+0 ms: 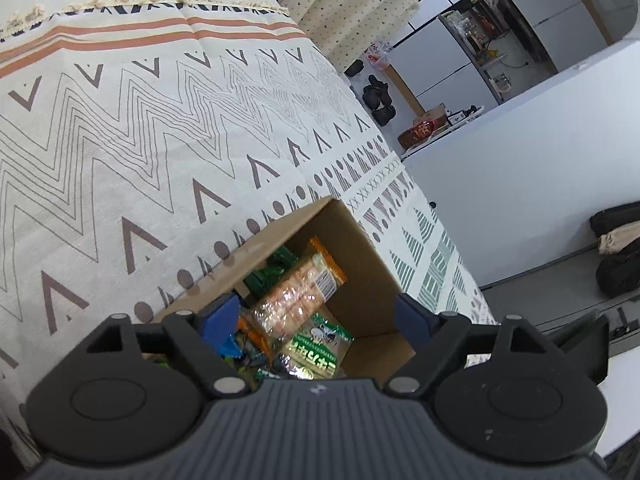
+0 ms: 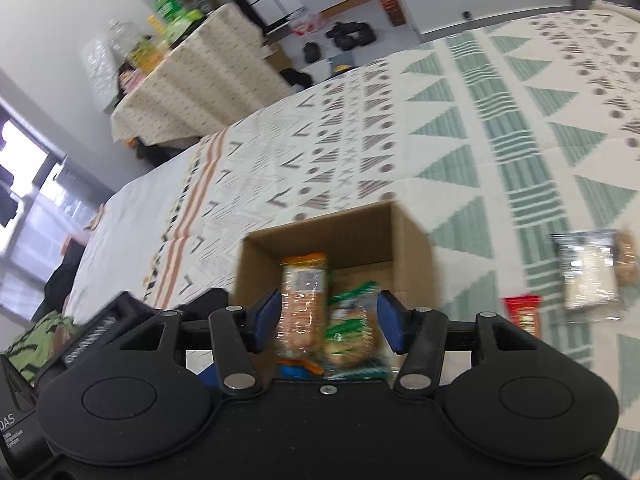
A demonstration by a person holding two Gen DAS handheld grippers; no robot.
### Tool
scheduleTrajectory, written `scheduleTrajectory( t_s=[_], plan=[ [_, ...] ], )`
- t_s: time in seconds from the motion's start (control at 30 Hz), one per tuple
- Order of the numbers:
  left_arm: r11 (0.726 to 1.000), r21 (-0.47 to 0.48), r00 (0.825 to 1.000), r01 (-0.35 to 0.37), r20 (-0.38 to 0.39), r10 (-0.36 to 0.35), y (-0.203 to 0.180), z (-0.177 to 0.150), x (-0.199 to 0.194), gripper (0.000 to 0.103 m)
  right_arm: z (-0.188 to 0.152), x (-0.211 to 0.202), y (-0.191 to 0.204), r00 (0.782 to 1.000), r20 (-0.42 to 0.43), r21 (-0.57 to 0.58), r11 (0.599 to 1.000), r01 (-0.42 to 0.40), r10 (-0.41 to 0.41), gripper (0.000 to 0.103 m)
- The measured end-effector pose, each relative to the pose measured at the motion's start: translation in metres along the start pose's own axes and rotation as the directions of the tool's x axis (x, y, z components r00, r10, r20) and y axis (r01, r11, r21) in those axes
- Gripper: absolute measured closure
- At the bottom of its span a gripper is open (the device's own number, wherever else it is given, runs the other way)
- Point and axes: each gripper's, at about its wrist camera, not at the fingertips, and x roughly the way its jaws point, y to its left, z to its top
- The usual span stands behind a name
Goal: Organize snacks
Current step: 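Withdraw both grippers from the box toward the red candy and purple packet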
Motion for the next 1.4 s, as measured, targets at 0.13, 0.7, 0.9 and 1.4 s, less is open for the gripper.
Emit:
scheduleTrajectory(
  t_s=[0.13,0.7,0.9,1.4],
  plan=[
    [1.0,0.014,1.0,-0.01,-0.01,0.01,-0.005,-0.007,0.0,0.019,-0.004,-0.021,-0.021,0.999,0.028,0.013,0.999,0.044,-0.044,0.046],
    [0.988,0.152,1.0,-0.025,-0.011,0.027,-0.055,-0.048,-0.028,0.012,-0.018,-0.103,-0.086,0.981,0.134,0.076,0.989,0.129,-0.138,0.02],
    [0.976,0.215,1.0,-0.018,-0.016,0.022,-0.075,-0.069,-0.038,0.011,-0.025,-0.128,-0.103,0.971,0.184,0.105,0.985,0.135,-0.152,0.008],
    [0.951,0.308,0.997,0.009,-0.081,0.016,-0.108,-0.133,-0.051,0.011,-0.039,-0.178,-0.147,0.952,0.262,0.158,0.981,0.117,-0.155,0.004]
  ],
)
